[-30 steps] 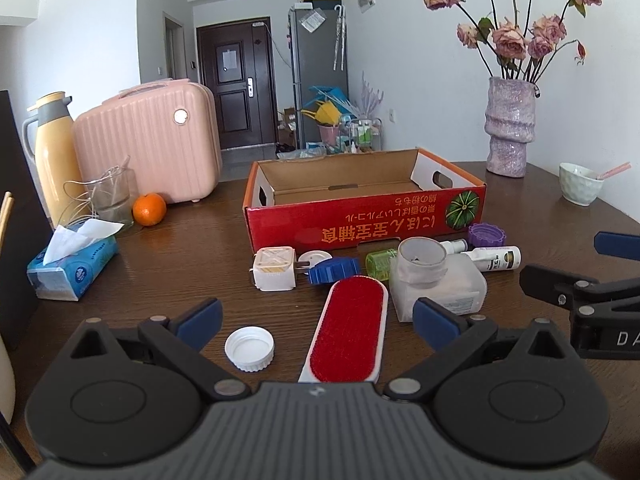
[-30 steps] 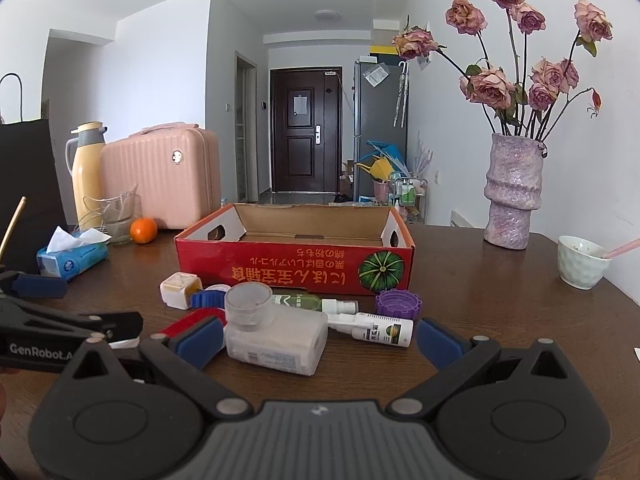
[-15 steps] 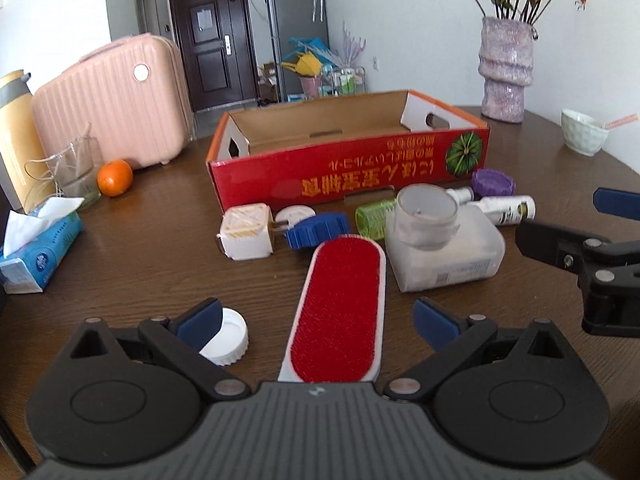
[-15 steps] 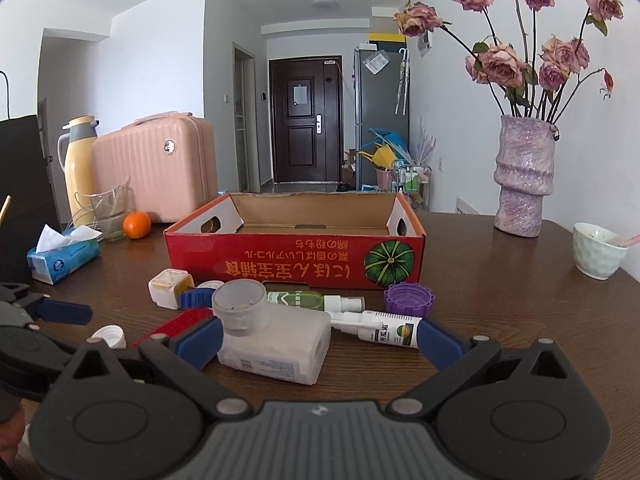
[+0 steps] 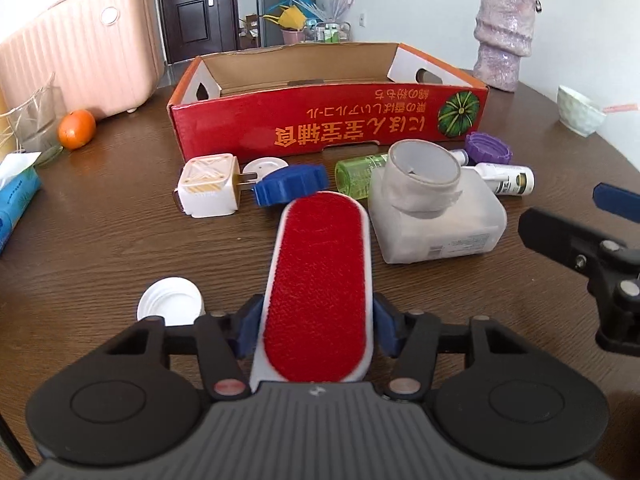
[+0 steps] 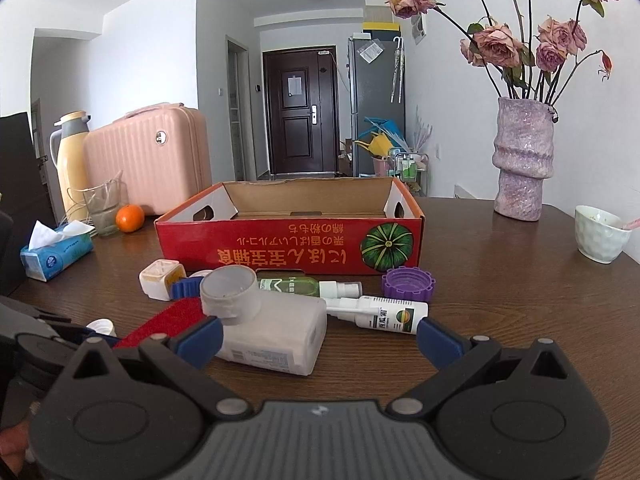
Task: Organize rigid objects
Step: 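Lift the lint roller with the left tool while the right tool grasps the clear cup, then carry the lint roller and clear cup over the red cardboard box, then open both tools to drop the lint roller and cup into the box, then return the left tool to the table while the right tool grasps the clear plastic box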
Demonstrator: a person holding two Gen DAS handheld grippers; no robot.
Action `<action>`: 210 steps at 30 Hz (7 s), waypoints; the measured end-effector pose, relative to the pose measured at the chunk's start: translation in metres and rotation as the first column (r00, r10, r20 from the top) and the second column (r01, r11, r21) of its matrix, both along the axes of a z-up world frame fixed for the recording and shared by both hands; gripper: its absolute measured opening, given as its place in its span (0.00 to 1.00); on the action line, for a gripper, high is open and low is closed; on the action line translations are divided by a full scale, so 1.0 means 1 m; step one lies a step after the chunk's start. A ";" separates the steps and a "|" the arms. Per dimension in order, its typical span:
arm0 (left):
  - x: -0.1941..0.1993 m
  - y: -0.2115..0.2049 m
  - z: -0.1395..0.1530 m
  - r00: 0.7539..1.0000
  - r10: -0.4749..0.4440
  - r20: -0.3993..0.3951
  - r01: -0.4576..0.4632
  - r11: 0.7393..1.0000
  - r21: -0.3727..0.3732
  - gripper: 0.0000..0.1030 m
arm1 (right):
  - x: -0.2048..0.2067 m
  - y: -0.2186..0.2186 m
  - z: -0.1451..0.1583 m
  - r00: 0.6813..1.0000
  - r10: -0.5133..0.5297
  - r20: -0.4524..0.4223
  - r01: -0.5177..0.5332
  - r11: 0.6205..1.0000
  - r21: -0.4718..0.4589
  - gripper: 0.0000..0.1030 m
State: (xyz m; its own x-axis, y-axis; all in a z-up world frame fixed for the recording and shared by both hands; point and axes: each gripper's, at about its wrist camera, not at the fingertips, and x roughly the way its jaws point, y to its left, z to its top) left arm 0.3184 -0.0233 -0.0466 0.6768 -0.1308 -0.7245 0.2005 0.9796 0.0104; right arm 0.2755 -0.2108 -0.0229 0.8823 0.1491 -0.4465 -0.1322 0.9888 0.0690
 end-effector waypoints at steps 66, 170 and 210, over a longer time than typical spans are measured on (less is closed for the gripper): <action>-0.015 0.036 0.074 0.950 0.204 0.235 -0.175 0.975 -0.138 0.55 | 0.052 0.023 0.045 0.976 0.186 0.115 -0.184 0.983 -0.024 0.40; 0.187 0.007 0.094 0.924 0.327 0.201 -0.313 0.945 -0.096 1.00 | 0.240 0.010 0.043 0.999 -0.033 -0.021 0.032 0.998 -0.059 1.00; 0.004 0.041 0.089 0.861 0.326 0.391 -0.299 0.945 -0.130 1.00 | 0.053 0.018 0.037 0.992 0.048 0.119 -0.040 0.997 -0.071 1.00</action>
State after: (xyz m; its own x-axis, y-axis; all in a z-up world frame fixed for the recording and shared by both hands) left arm 0.3227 0.0174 0.0420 0.9202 0.1007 -0.3782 -0.1245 0.9915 -0.0389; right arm 0.3282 -0.1927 0.0138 0.9235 0.1617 -0.3479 -0.1788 0.9837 -0.0174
